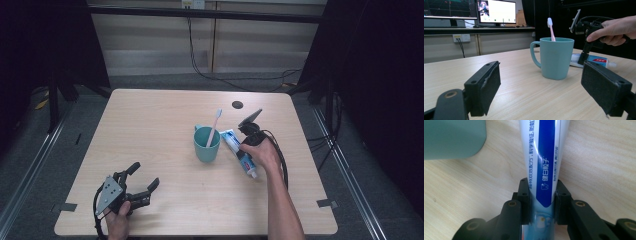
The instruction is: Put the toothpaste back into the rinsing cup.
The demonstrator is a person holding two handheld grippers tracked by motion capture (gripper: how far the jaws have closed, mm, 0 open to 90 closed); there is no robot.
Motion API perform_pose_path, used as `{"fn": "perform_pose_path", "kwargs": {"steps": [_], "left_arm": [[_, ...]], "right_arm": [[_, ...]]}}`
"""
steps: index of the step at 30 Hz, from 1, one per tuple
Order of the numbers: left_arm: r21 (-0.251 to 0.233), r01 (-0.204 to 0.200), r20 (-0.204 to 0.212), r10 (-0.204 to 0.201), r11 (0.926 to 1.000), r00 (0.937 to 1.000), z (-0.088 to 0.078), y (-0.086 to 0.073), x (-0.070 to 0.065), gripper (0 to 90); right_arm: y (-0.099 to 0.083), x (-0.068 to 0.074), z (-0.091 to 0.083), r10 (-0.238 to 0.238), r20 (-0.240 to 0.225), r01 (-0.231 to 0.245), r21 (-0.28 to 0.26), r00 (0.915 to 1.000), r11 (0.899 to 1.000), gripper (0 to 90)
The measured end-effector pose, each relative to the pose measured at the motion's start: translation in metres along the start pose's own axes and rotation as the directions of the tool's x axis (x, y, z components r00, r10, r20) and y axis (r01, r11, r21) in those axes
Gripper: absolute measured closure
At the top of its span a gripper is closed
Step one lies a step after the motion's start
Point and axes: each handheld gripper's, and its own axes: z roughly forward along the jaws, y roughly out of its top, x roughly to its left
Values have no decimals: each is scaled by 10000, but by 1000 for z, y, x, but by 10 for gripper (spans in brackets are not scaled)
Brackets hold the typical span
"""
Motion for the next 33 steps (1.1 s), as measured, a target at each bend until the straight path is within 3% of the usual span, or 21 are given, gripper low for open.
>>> {"fn": "perform_pose_path", "kwargs": {"steps": [14,22,29,33], "left_arm": [[5,4,-15,-4,10000,10000,0,0,0,159],[5,1,-13,-1,10000,10000,0,0,0,158],[4,2,-14,-2,10000,10000,0,0,0,158],[4,4,-8,-4,10000,10000,0,0,0,158]], "right_arm": [[-4,-5,-22,234,-216,-253,-925,9995,9954,732],[-10,-7,-33,211,-571,-291,-1429,9981,9893,732],[-11,-4,-39,240,-390,-316,-2085,9990,9775,732],[-14,-3,-44,186,-530,-311,-2447,9984,9691,732]]}}
